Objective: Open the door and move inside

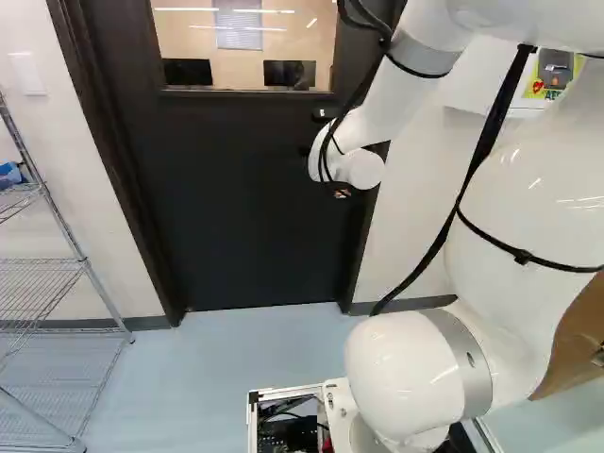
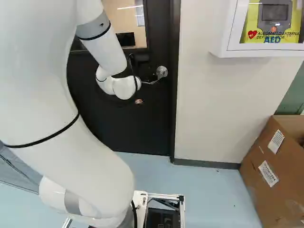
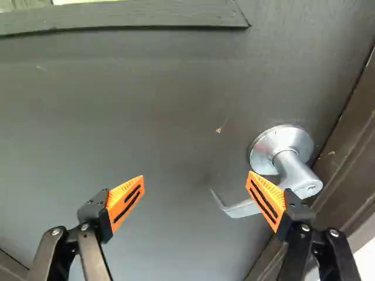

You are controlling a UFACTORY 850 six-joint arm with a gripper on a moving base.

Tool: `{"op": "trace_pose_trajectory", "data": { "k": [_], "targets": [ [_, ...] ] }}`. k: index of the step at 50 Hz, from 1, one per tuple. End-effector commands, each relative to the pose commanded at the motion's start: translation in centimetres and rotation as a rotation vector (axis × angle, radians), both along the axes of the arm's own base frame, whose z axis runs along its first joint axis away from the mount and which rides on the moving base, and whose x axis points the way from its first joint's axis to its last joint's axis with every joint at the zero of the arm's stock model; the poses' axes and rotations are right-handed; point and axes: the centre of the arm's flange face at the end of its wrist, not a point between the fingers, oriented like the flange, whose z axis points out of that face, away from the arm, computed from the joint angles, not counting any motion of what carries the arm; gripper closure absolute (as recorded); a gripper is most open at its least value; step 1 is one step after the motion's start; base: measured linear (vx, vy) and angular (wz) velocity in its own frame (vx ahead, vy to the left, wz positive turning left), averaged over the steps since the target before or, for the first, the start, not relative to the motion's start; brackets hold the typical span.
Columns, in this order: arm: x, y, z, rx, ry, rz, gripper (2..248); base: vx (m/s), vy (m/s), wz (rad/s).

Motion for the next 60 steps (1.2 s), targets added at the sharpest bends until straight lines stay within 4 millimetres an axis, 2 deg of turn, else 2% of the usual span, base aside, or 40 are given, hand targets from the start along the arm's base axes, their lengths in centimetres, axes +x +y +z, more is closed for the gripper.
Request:
{"op": "trace_pose_trajectory", "data": {
  "k": [40,47,60],
  "targets": [
    [0.4,0.0,-4.2,0.000,0.092,0.000,3,0.000,0.000,0.000],
    [0.5,0.0,-4.4,0.002,0.097,-0.003,3,0.000,0.000,0.000],
    [2.3,-0.1,-4.6,0.052,0.095,-0.076,3,0.000,0.000,0.000]
  ]
}}
